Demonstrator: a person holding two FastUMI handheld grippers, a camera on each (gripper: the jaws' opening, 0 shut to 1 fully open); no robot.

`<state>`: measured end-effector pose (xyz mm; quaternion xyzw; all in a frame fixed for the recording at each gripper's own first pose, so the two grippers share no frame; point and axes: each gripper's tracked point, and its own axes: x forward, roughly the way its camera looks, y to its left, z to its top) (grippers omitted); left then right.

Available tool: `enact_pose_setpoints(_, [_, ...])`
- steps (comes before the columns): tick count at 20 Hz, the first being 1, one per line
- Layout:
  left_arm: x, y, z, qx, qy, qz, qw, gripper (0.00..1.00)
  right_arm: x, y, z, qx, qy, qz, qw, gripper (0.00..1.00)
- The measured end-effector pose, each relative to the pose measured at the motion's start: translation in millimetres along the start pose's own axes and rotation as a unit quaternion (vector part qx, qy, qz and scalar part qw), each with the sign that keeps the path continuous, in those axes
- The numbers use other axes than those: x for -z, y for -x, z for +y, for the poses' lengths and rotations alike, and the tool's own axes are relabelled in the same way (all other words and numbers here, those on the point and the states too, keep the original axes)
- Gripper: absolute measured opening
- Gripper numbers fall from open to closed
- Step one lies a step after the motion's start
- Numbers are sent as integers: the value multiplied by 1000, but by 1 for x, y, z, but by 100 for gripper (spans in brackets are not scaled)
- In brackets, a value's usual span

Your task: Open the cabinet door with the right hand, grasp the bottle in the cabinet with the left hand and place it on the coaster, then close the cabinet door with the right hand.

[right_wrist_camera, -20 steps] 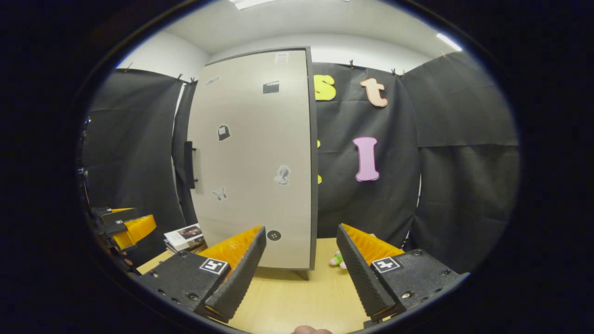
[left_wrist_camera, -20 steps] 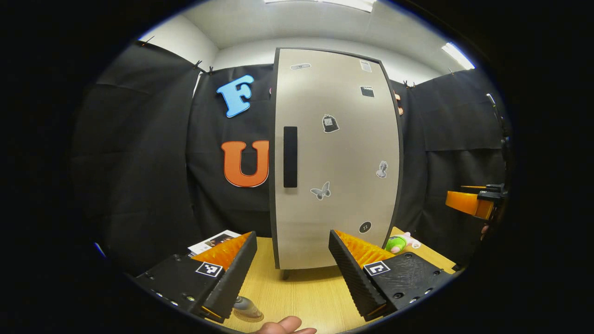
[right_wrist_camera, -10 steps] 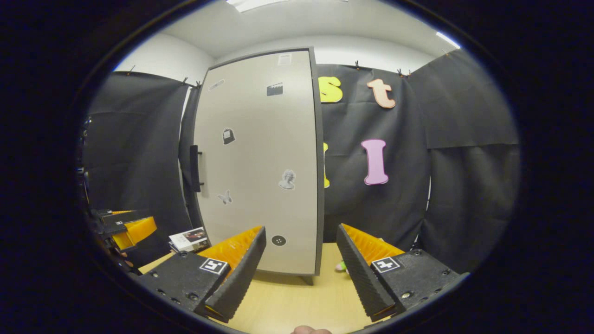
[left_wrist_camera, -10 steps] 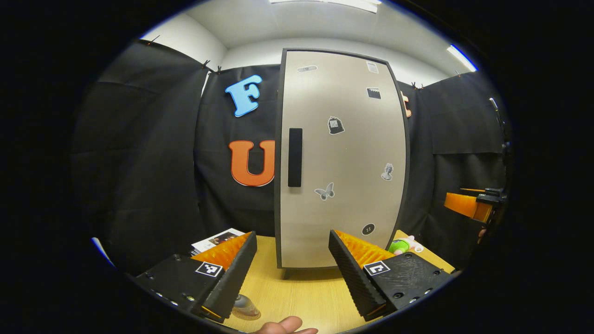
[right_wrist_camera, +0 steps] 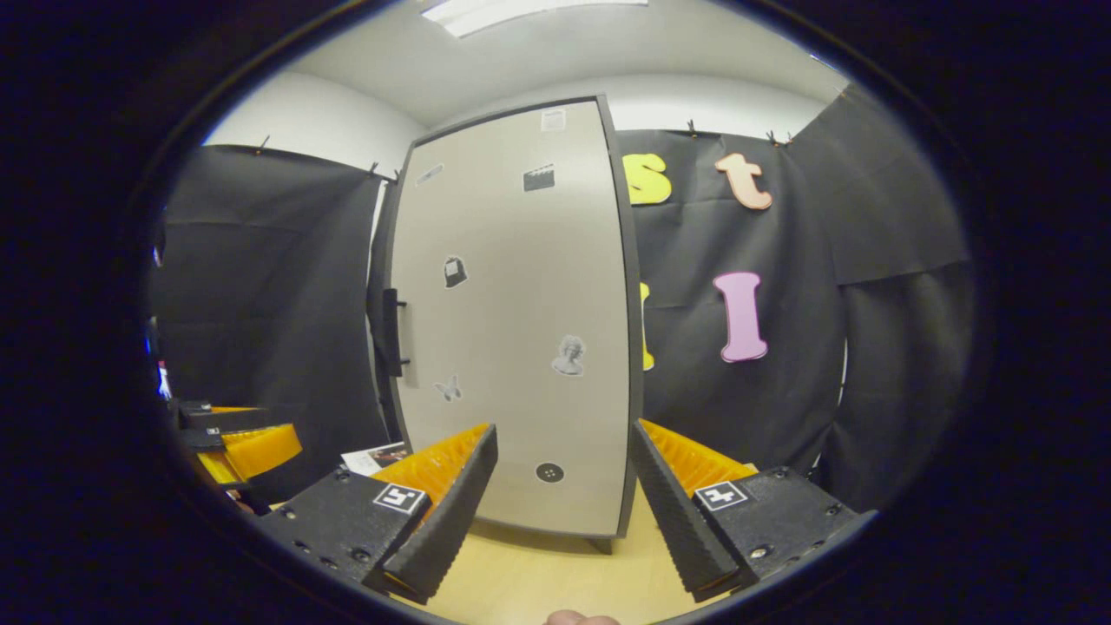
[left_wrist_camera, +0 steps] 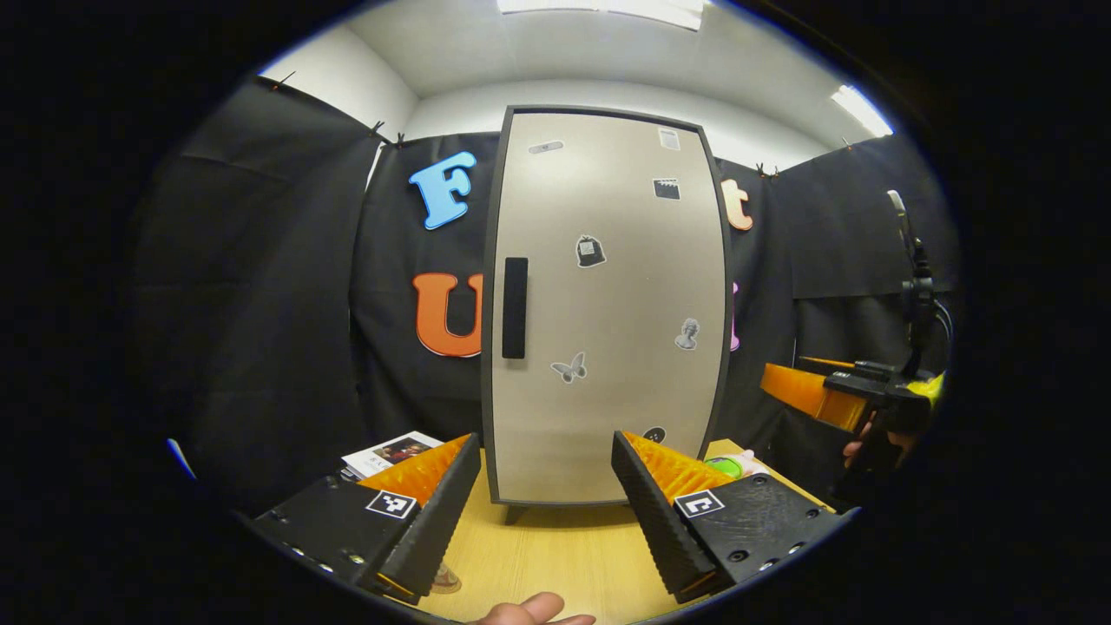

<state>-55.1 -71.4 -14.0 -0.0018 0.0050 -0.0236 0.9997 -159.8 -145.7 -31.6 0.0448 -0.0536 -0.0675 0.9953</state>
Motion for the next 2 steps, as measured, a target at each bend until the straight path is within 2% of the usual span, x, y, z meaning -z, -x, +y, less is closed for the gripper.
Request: enact_pose_setpoints(2, [4, 15, 5, -34, 6, -1, 999, 92, 19, -7, -2, -15, -6, 14, 1000, 98])
